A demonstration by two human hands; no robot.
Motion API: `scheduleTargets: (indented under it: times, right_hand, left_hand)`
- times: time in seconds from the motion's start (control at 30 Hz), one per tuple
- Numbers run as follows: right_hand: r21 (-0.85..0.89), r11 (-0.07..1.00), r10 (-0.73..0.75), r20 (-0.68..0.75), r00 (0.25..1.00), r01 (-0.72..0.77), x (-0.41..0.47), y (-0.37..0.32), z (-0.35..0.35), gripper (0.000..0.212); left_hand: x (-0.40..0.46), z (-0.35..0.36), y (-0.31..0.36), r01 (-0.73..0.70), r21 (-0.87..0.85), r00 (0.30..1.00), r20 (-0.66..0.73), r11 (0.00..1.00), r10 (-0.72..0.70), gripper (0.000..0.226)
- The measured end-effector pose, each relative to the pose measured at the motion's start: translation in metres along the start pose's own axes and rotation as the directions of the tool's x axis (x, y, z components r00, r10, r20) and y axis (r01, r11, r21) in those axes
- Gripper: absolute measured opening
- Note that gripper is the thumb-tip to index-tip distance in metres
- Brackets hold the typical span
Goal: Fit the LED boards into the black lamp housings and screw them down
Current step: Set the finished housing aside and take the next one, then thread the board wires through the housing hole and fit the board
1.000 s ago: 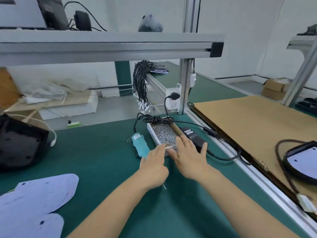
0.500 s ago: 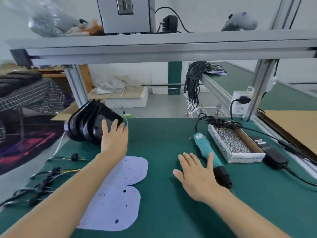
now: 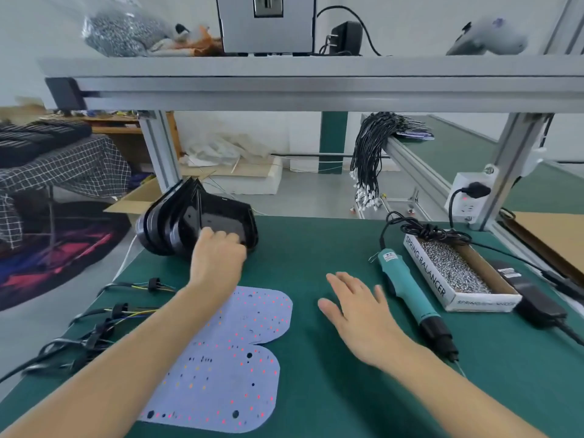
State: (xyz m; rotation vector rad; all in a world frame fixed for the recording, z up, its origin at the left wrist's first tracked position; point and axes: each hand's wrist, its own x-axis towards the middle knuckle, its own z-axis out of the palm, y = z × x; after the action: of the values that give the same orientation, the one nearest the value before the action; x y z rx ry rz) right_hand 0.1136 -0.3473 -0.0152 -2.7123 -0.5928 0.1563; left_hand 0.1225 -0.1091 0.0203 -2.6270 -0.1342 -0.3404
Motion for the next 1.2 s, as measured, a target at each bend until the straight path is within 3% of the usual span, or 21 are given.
scheduleTargets:
  times: [0.03, 0.07, 0.1, 0.13, 0.17, 0.23, 0.27, 0.3, 0.37, 0.4, 0.47, 0.53, 0.57, 0.63, 0.8, 0.9, 0.97, 1.07, 1.13, 1.2]
  right_hand:
    - [0.232, 0.973, 0.004, 0.024, 1.0, -0.009, 0.003, -0.004, -0.003, 0.062]
    - [0.489, 0.87, 0.023, 0.076, 0.997, -0.057, 0.006, -0.009, -0.007, 0.066]
    - [0.704, 0.7, 0.04, 0.128, 0.991, -0.119, 0.009, -0.013, -0.011, 0.068]
    - [0.825, 0.543, 0.065, 0.148, 0.987, -0.16, 0.013, -0.015, -0.013, 0.069]
    - [0.87, 0.463, 0.106, 0.134, 0.985, -0.168, 0.017, -0.015, -0.015, 0.068]
    - [0.823, 0.546, 0.205, 0.051, 0.977, -0.158, 0.019, -0.009, -0.016, 0.063]
    - [0.771, 0.619, 0.229, 0.008, 0.974, -0.152, 0.017, -0.004, -0.015, 0.065]
    - [0.723, 0.674, 0.228, -0.011, 0.974, -0.15, 0.015, 0.001, -0.014, 0.068]
    - [0.652, 0.736, 0.208, 0.039, 0.977, -0.183, 0.008, 0.014, -0.014, 0.071]
    - [0.613, 0.764, 0.198, 0.074, 0.977, -0.202, 0.004, 0.02, -0.015, 0.073]
    - [0.535, 0.818, 0.171, 0.125, 0.977, -0.211, -0.001, 0.03, -0.019, 0.073]
    - [0.488, 0.849, 0.148, 0.145, 0.978, -0.201, -0.002, 0.034, -0.022, 0.066]
    - [0.467, 0.862, 0.142, 0.15, 0.978, -0.197, -0.002, 0.035, -0.023, 0.062]
    - [0.393, 0.897, 0.154, 0.152, 0.976, -0.202, -0.002, 0.033, -0.024, 0.057]
    - [-0.028, 0.984, 0.175, 0.036, 0.984, -0.174, -0.001, 0.024, -0.024, 0.057]
    - [-0.188, 0.977, 0.081, -0.105, 0.991, -0.099, -0.005, 0.014, -0.024, 0.061]
    - [-0.201, 0.979, -0.017, -0.168, 0.986, -0.017, -0.009, 0.004, -0.022, 0.061]
    - [-0.178, 0.975, -0.17, -0.193, 0.966, 0.135, -0.015, -0.016, -0.017, 0.057]
    - [-0.14, 0.955, -0.283, -0.183, 0.941, 0.26, -0.019, -0.029, -0.014, 0.055]
    - [-0.011, 0.93, -0.363, -0.164, 0.917, 0.366, -0.022, -0.042, -0.011, 0.057]
  left_hand:
    - [-0.008, -0.013, 0.01, -0.038, -0.069, 0.998, -0.049, 0.997, 0.035, 0.017]
    - [-0.02, -0.024, 0.023, -0.112, -0.104, 0.989, -0.111, 0.988, 0.1, 0.01]
    - [-0.033, -0.034, 0.036, -0.209, -0.128, 0.968, -0.169, 0.97, 0.186, 0.003]
    - [-0.049, -0.042, 0.048, -0.304, -0.171, 0.936, -0.238, 0.937, 0.26, 0.011]
    - [-0.065, -0.047, 0.058, -0.415, -0.254, 0.888, -0.322, 0.874, 0.328, 0.016]
    - [-0.09, -0.051, 0.069, -0.546, -0.44, 0.824, -0.433, 0.713, 0.365, 0.017]
    - [-0.097, -0.05, 0.066, -0.546, -0.537, 0.832, -0.44, 0.643, 0.339, 0.018]
    - [-0.098, -0.051, 0.058, -0.481, -0.671, 0.875, -0.411, 0.564, 0.257, 0.022]
    - [-0.091, -0.042, 0.028, -0.174, -0.856, 0.98, -0.199, 0.487, 0.002, 0.022]
    - [-0.086, -0.033, 0.008, -0.014, -0.836, 0.992, -0.082, 0.548, -0.101, 0.02]
    - [-0.077, -0.009, -0.035, 0.275, -0.602, 0.961, 0.155, 0.75, -0.228, 0.029]
    - [-0.075, 0.011, -0.066, 0.382, -0.266, 0.894, 0.35, 0.885, -0.281, 0.035]
    - [-0.076, 0.019, -0.075, 0.379, -0.18, 0.869, 0.406, 0.908, -0.283, 0.032]
    - [-0.079, 0.03, -0.079, 0.331, -0.179, 0.862, 0.457, 0.926, -0.22, 0.023]
    - [-0.09, 0.022, -0.078, 0.191, -0.334, 0.946, 0.312, 0.923, -0.083, 0.021]
    - [-0.106, 0.015, -0.085, 0.168, -0.377, 0.893, 0.449, 0.911, 0.021, 0.025]
    - [-0.113, 0.011, -0.084, 0.173, -0.297, 0.847, 0.532, 0.939, 0.012, 0.027]
    - [-0.114, 0.009, -0.078, 0.218, -0.256, 0.875, 0.479, 0.942, -0.073, 0.006]
    - [-0.114, 0.009, -0.079, 0.206, -0.293, 0.911, 0.407, 0.934, -0.074, 0.011]
    - [-0.116, 0.012, -0.086, 0.146, -0.436, 0.971, 0.236, 0.888, -0.044, 0.011]
